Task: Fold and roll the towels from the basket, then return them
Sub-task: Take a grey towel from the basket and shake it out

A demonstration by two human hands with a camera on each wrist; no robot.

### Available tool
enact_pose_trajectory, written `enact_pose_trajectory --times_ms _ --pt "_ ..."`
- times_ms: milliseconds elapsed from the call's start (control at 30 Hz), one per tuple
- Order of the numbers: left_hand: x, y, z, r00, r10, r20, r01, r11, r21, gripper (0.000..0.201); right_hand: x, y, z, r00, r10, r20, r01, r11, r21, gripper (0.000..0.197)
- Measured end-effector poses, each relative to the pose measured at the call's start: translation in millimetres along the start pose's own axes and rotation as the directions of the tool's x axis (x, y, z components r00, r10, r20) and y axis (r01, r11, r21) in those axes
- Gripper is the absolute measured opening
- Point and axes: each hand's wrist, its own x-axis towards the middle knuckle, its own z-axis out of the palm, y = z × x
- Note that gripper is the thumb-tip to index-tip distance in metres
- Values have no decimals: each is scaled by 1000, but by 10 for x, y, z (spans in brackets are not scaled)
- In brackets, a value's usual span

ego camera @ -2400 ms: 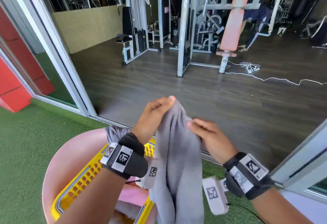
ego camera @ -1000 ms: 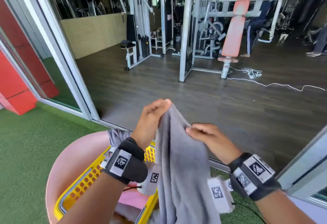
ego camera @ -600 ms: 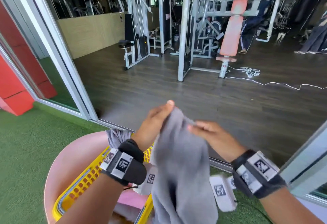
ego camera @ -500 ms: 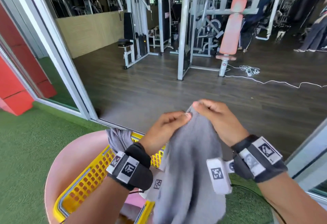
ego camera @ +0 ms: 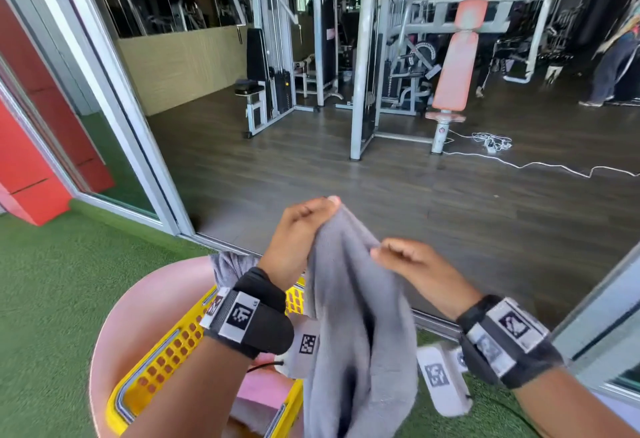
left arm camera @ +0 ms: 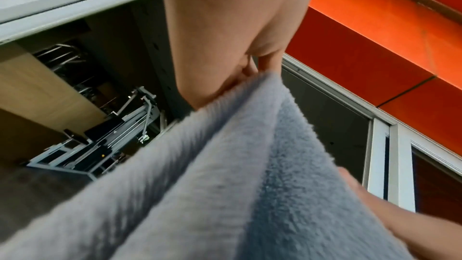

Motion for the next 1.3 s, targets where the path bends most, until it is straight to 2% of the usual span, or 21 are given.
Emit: enact_pose_trajectory --times_ms 67,167,233,267,333,400,433,500,567,633,700,733,800,867,900,967,1033,1100,1200,1233,1300 --pt "0 -55 0 1000 17 0 -17 999 31 29 -23 16 26 1000 16 13 -17 1000 11 34" --pt "-128 -151 269 981 -51 185 18 984 175 27 163 -236 -142 964 -117 -240 120 993 -1 25" --pt "-115 -71 339 990 -22 141 3 991 136 29 229 -337 -191 941 -145 -306 145 989 -23 29" --pt "-78 -19 310 998 6 56 -10 997 73 28 209 -307 -167 958 -122 -260 120 992 -25 33" --pt "16 50 173 995 28 -96 -30 999 -15 31 100 -116 -52 998 3 -61 -6 999 -47 41" --pt "28 19 119 998 13 -65 -10 999 45 29 5 -19 8 989 92 118 -88 995 -41 39" --pt "-37 7 175 999 -32 6 32 996 85 23 8 -36 -15 990 67 125 -69 998 12 31" --pt "-173 -70 352 962 -171 212 152 983 104 20 85 -219 -143 998 -15 -55 21 994 104 20" --pt "-208 -114 390 944 -181 275 150 980 130 33 149 -362 -258 972 -77 -223 88 995 37 31" --pt "-129 -84 263 979 -50 199 33 996 85 41 139 -283 -271 979 -52 -199 49 999 -21 43" --pt "-19 -4 122 997 -6 81 3 999 32 41 37 -109 -184 995 80 -56 -80 997 1 42" --pt "-10 28 97 997 8 73 -10 1000 20 37 -8 -48 -144 995 100 -9 -100 995 -24 43" --pt "-76 35 192 982 4 190 -21 996 86 29 -18 -65 -162 997 55 -47 -56 998 -31 43" --pt "-153 -21 352 933 -62 354 -3 984 180 25 64 -192 -240 980 -37 -195 43 999 27 37" --pt "-153 -48 390 919 -82 385 7 982 191 30 98 -277 -275 969 -67 -236 73 997 17 41" --pt "-85 -19 334 951 -62 302 26 992 121 27 100 -279 -284 976 -73 -207 67 997 -35 46" --pt "-1 45 169 990 -10 144 9 1000 4 18 5 -164 -226 991 56 -125 -60 998 -28 43" --pt "22 34 91 993 8 118 -6 1000 -19 17 -58 -115 -190 984 151 -96 -154 988 -21 43" --pt "-120 -97 292 947 -36 318 13 997 73 22 70 -275 -263 971 -10 -237 5 1000 -19 49" --pt "-152 -130 344 943 -55 328 25 995 95 27 123 -364 -295 957 -69 -281 61 997 -39 47" --pt "-121 -128 314 972 -38 231 26 998 55 30 158 -414 -316 952 -112 -285 86 991 -105 45"
